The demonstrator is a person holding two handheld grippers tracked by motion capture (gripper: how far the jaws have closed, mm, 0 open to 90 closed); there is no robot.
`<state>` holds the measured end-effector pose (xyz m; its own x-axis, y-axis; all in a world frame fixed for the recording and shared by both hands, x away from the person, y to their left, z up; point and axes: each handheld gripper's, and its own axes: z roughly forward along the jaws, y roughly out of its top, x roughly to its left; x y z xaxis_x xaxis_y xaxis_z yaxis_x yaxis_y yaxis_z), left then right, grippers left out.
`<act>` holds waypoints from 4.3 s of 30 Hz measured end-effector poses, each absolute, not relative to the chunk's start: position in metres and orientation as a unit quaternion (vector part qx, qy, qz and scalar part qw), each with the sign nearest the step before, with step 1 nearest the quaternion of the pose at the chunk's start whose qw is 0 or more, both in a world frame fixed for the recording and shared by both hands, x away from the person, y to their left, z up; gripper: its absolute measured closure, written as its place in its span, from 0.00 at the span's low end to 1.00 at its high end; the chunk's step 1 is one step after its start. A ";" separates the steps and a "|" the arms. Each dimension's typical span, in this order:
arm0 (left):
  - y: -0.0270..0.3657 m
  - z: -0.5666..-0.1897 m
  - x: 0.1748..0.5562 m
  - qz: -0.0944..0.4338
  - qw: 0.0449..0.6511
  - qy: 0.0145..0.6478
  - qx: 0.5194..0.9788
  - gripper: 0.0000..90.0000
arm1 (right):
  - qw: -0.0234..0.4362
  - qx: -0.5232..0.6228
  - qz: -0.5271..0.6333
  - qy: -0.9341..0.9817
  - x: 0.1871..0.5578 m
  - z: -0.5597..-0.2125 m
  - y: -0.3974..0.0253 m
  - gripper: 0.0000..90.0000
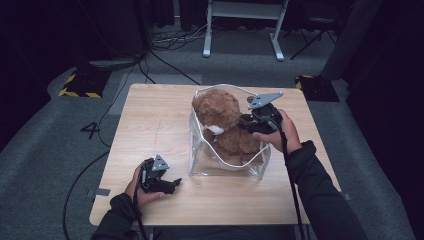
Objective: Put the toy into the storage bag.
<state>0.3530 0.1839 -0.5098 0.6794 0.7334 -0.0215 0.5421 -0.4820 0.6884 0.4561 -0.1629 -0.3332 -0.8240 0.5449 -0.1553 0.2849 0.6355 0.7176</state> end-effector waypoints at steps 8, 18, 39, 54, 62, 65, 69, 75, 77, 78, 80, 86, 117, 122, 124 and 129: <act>0.184 -0.510 0.353 0.139 0.344 0.375 0.849 0.16 | 0.174 0.238 0.348 0.890 0.459 -0.333 -0.167 0.82; 0.184 -0.510 0.353 0.139 0.344 0.375 0.849 0.16 | 0.181 0.233 0.340 0.893 0.459 -0.338 -0.163 0.85; 0.184 -0.510 0.353 0.139 0.344 0.375 0.849 0.16 | 0.194 0.228 0.354 0.886 0.452 -0.333 -0.169 0.80; 0.184 -0.510 0.353 0.139 0.343 0.375 0.850 0.16 | 0.208 0.228 0.365 0.879 0.444 -0.323 -0.177 0.65; 0.184 -0.510 0.353 0.139 0.344 0.375 0.849 0.16 | 0.219 0.243 0.375 0.868 0.439 -0.317 -0.190 0.52; 0.184 -0.510 0.353 0.139 0.344 0.375 0.849 0.16 | 0.224 0.245 0.373 0.866 0.438 -0.316 -0.193 0.51; 0.184 -0.510 0.353 0.139 0.344 0.375 0.849 0.16 | 0.229 0.248 0.380 0.861 0.436 -0.313 -0.199 0.45; 0.184 -0.510 0.353 0.139 0.344 0.375 0.849 0.16 | 0.246 0.257 0.375 0.856 0.433 -0.311 -0.205 0.35; 0.184 -0.510 0.353 0.139 0.344 0.375 0.849 0.16 | 0.256 0.261 0.367 0.855 0.432 -0.312 -0.207 0.32; 0.184 -0.510 0.353 0.139 0.344 0.375 0.849 0.16 | 0.260 0.262 0.361 0.856 0.432 -0.312 -0.208 0.31; 0.184 -0.510 0.353 0.139 0.344 0.375 0.849 0.16 | 0.264 0.264 0.359 0.855 0.431 -0.311 -0.210 0.29; 0.184 -0.510 0.353 0.139 0.344 0.375 0.850 0.16 | 0.277 0.270 0.366 0.847 0.425 -0.308 -0.219 0.27; 0.184 -0.510 0.353 0.139 0.344 0.375 0.849 0.16 | 0.298 0.280 0.370 0.834 0.403 -0.307 -0.257 0.27; 0.184 -0.510 0.353 0.139 0.344 0.375 0.849 0.16 | 0.299 0.284 0.355 0.839 0.403 -0.316 -0.263 0.27; 0.184 -0.510 0.353 0.139 0.344 0.375 0.849 0.16 | 0.299 0.287 0.351 0.840 0.403 -0.320 -0.266 0.27; 0.184 -0.510 0.353 0.139 0.344 0.375 0.849 0.16 | 0.298 0.290 0.338 0.844 0.404 -0.330 -0.270 0.27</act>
